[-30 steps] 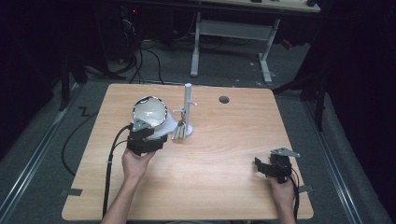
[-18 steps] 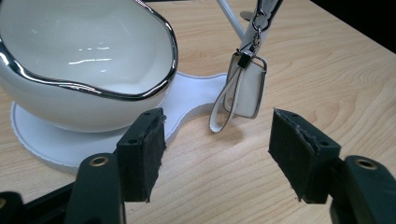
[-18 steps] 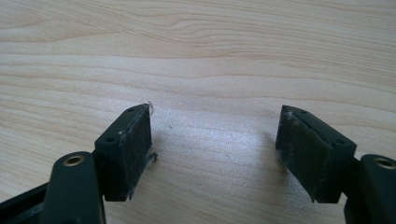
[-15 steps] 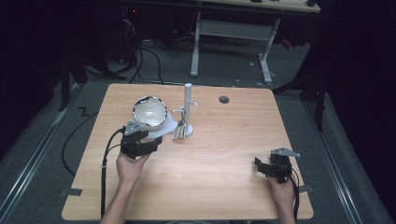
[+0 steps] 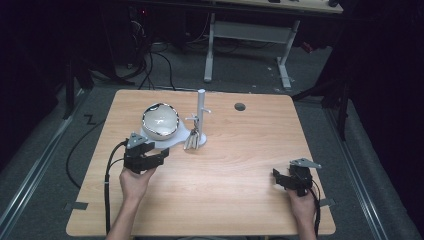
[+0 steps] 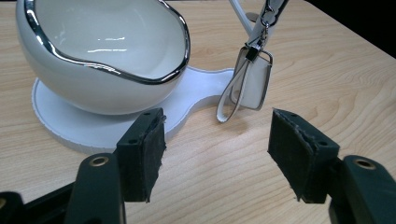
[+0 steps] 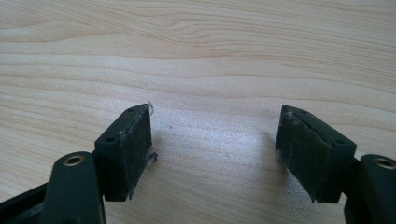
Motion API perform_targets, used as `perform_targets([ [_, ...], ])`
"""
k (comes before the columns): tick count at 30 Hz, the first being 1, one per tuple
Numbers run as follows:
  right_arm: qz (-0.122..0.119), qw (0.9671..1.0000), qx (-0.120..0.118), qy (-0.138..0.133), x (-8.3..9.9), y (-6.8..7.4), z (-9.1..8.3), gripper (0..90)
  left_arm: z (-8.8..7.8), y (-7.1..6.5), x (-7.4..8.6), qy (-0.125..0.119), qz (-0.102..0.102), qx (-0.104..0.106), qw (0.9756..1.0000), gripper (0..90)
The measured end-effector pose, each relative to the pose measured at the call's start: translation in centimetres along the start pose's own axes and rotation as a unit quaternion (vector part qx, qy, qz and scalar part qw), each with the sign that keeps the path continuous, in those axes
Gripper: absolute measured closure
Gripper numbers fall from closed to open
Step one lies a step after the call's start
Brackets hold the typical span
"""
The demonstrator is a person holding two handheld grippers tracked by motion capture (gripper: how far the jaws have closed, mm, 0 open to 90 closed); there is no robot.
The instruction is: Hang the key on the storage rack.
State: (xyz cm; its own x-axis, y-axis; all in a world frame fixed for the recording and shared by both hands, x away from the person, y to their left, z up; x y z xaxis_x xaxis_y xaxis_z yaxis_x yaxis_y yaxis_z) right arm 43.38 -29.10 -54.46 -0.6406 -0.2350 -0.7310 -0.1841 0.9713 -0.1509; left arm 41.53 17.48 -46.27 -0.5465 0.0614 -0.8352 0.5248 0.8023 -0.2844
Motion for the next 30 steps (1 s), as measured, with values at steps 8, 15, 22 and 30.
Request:
perform_targets([
  [8,0.0,1.0,0.0,0.0,0.0,0.0,0.0,27.1,-0.7,0.1,0.4,-0.006,-0.004,-0.001,1.0,36.7],
  [15,0.0,1.0,0.0,0.0,0.0,0.0,0.0,27.1,-1.3,0.2,1.1,-0.012,-0.013,-0.002,0.9998,36.5],
  [22,0.0,1.0,0.0,0.0,0.0,0.0,0.0,27.1,-1.9,0.3,1.6,-0.012,-0.014,-0.005,0.9998,36.4],
  [30,0.0,1.0,0.0,0.0,0.0,0.0,0.0,27.1,-2.3,0.4,2.2,-0.012,-0.018,-0.005,0.9998,36.4],
])
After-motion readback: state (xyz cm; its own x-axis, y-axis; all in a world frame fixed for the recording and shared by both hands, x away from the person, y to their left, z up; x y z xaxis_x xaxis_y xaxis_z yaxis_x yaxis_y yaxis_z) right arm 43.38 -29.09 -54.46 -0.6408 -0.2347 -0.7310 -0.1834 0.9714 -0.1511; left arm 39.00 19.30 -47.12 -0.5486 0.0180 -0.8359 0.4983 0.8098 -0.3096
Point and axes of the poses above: each handheld gripper's, and its own axes: z roughly forward along the jaws, x roughly out of its underside, y roughly to its left, the point moved 6 cm from there along z, roughly forward along the jaws, and after that the axes turned 11 degrees about x, right-handed, at the moved point
